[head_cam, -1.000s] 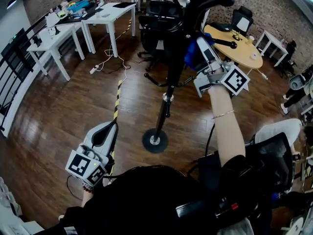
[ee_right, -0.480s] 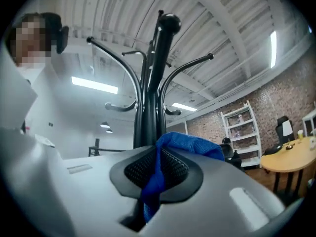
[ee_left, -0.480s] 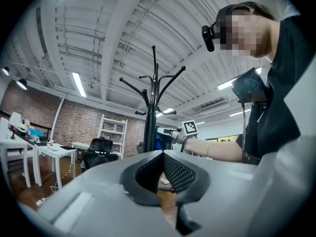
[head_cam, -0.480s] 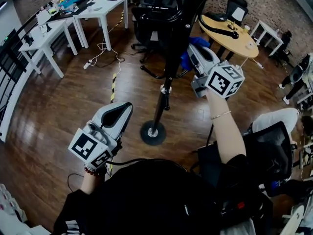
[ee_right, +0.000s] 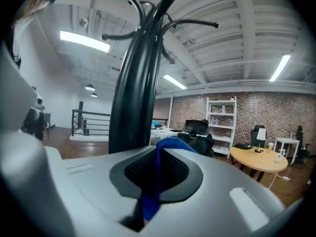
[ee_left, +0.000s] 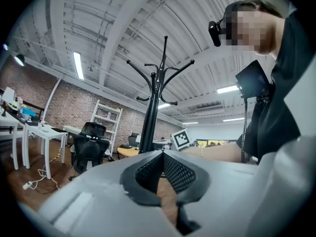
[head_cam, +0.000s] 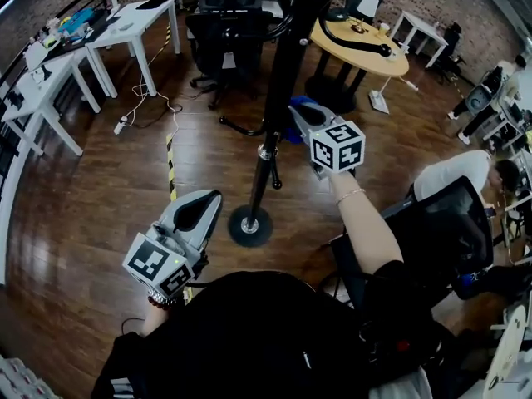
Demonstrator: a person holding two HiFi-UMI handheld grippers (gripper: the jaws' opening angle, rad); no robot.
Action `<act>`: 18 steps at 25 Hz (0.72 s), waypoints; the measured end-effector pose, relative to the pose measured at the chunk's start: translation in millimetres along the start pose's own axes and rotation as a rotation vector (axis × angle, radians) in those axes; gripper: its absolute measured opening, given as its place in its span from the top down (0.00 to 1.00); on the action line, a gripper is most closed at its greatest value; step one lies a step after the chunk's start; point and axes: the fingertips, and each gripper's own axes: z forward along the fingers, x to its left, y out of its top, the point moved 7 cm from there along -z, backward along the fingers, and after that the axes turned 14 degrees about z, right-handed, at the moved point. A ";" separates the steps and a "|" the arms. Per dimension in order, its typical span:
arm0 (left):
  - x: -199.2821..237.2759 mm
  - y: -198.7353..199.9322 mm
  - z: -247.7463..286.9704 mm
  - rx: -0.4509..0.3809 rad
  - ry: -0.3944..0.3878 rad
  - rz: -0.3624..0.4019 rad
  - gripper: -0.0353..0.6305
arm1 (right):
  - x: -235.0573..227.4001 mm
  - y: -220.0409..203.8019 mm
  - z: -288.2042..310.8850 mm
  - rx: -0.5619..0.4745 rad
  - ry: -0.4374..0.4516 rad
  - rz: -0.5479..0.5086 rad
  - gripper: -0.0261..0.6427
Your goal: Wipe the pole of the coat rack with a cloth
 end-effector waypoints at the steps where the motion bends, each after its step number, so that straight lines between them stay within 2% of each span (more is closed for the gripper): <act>1: 4.0 0.0 -1.7 -0.002 -0.001 0.001 0.94 | -3.2 -8.7 4.9 0.024 -0.015 -0.008 0.93; 6: 25.3 -5.0 -22.6 0.008 0.006 -0.006 0.94 | -15.1 -35.9 11.2 0.085 -0.082 0.016 0.93; 13: 44.4 -13.7 -42.4 0.043 0.004 -0.038 0.94 | -28.3 -49.7 21.9 0.105 -0.170 0.039 0.93; 18: 47.0 -17.1 -39.6 0.020 0.018 -0.055 0.94 | -43.8 -44.0 24.6 0.108 -0.278 -0.114 0.93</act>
